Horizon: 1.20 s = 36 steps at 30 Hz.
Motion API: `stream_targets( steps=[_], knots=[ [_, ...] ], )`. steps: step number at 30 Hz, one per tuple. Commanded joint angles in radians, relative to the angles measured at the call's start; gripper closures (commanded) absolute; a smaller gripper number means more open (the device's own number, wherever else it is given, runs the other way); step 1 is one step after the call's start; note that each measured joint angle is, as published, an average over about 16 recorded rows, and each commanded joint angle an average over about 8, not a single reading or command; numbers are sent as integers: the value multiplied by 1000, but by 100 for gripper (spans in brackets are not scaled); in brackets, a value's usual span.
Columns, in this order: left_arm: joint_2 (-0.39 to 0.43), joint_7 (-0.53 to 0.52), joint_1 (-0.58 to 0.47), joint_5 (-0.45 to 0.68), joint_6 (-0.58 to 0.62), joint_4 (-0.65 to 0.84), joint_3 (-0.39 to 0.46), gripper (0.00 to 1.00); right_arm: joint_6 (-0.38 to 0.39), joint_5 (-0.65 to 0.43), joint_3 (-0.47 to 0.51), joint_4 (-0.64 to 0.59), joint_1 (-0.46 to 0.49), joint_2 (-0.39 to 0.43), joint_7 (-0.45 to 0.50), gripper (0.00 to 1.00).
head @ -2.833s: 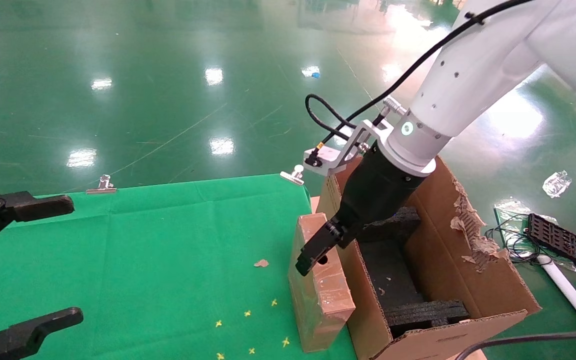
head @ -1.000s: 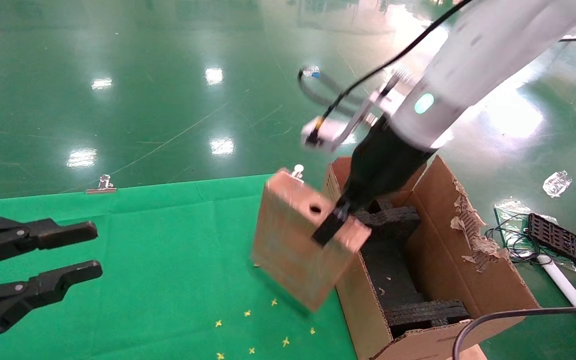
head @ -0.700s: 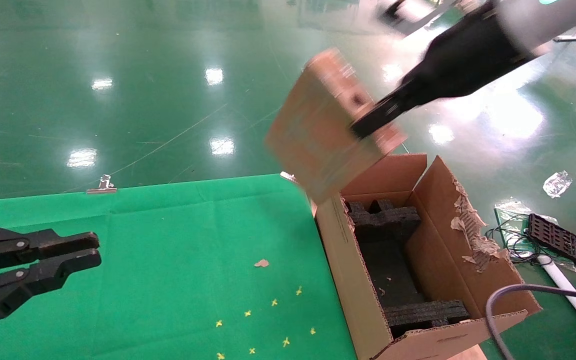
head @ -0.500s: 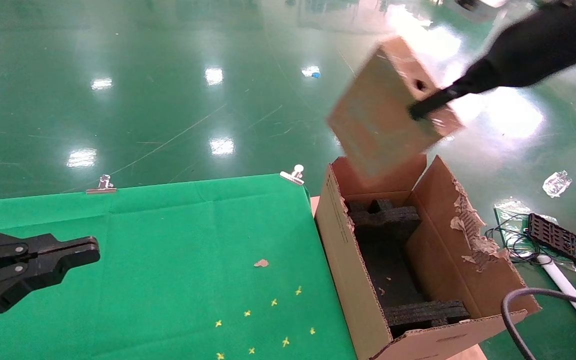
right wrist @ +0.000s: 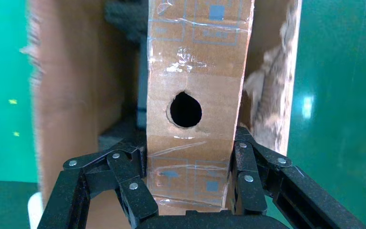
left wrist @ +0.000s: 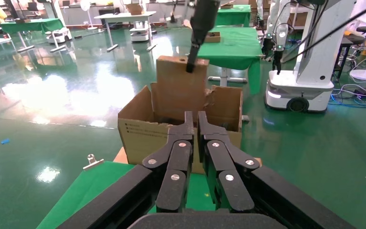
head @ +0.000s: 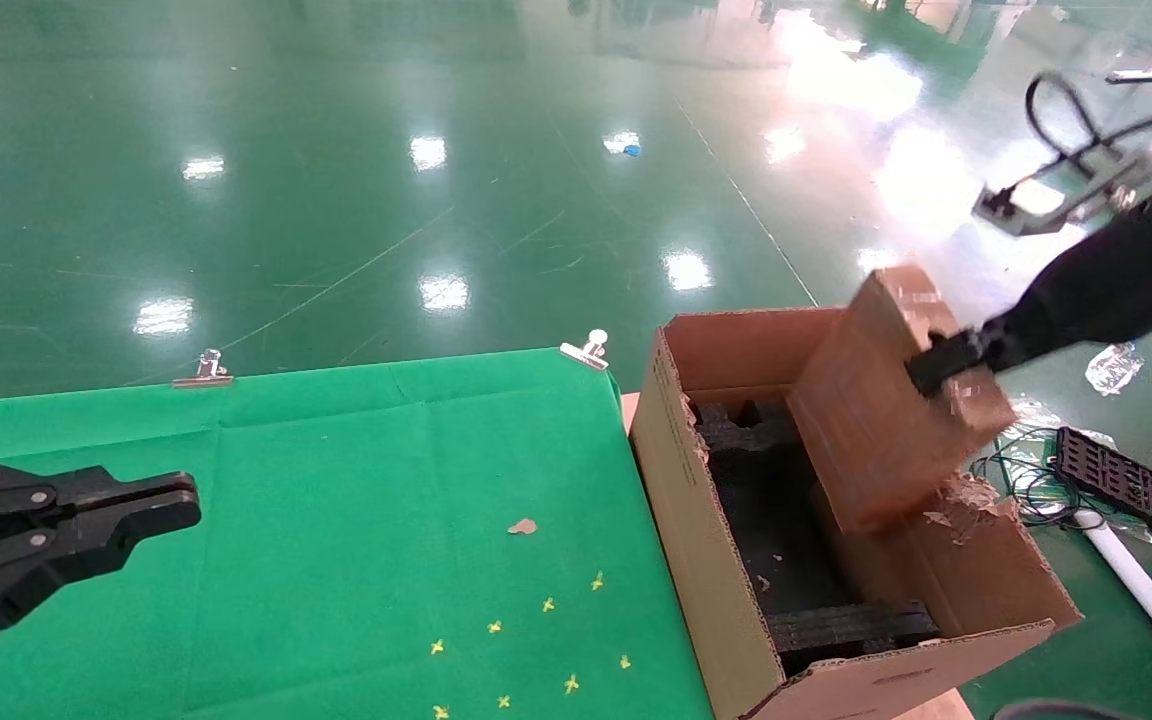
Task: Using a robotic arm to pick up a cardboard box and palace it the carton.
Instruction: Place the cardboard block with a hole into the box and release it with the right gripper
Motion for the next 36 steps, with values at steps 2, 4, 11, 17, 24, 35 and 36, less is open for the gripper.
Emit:
stream_targets(
  steps=[2,4,11,17,24,35,36],
  knots=[
    [0,0,0,0,0,0,0,0,5,-8,-10,-29,-41,-10,23,100],
    [0,0,0,0,0,0,0,0,9,-12,-14,-41,-63,-17,29,100],
    [0,0,0,0,0,0,1,0,33,-27,-26,-74,-134,-39,46,100],
    [0,1,0,-1,0,0,1,0,60,-25,-26,-93,-192,-50,57,100],
    [-1,1,0,-1,-1,0,1,0,109,-13,-18,-105,-266,-62,69,100],
    [-1,1,0,-1,-1,0,2,0,271,31,12,-118,-416,-76,80,100],
    [-1,1,0,-2,-1,0,2,0,292,36,16,-120,-430,-77,80,100]
  ],
)
